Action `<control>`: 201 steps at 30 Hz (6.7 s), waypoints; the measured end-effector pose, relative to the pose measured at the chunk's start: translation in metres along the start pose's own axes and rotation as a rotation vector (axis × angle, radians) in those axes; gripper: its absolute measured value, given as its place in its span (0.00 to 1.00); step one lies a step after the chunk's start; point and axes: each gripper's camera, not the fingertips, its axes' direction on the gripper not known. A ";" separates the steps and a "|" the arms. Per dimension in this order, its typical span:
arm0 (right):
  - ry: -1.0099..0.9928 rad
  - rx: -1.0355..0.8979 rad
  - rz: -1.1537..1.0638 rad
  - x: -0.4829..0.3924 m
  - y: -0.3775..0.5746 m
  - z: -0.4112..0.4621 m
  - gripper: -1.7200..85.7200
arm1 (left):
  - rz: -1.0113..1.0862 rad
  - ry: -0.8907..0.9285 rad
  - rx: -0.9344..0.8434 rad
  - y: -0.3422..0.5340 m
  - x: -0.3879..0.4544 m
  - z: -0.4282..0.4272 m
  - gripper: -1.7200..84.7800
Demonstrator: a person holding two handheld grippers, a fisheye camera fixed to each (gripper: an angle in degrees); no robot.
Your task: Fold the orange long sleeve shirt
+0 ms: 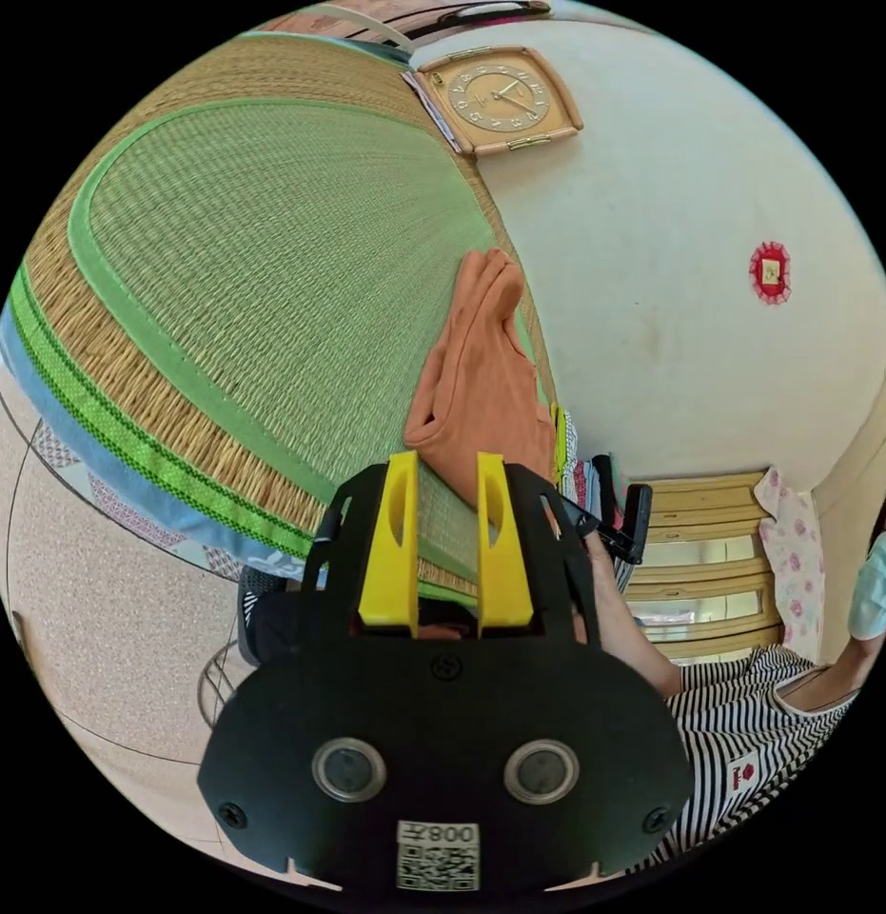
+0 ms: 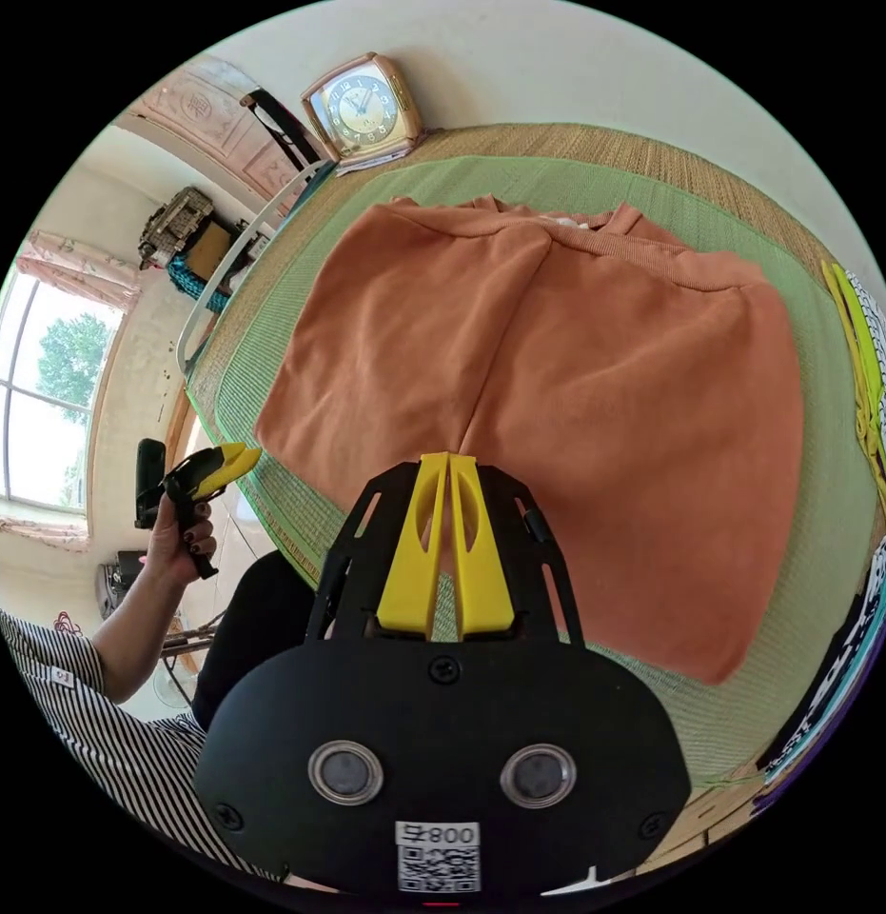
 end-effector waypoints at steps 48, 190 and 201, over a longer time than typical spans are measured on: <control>0.150 -0.338 -0.265 -0.214 -0.271 0.132 0.17 | 0.499 0.071 -0.206 0.029 0.167 0.123 0.03; -0.790 0.149 0.418 0.389 0.270 -0.207 0.09 | 0.078 0.256 -0.611 0.039 0.157 0.339 0.13; -0.788 0.123 0.386 0.392 0.255 -0.249 0.09 | 0.043 0.357 -0.621 0.019 0.172 0.325 0.11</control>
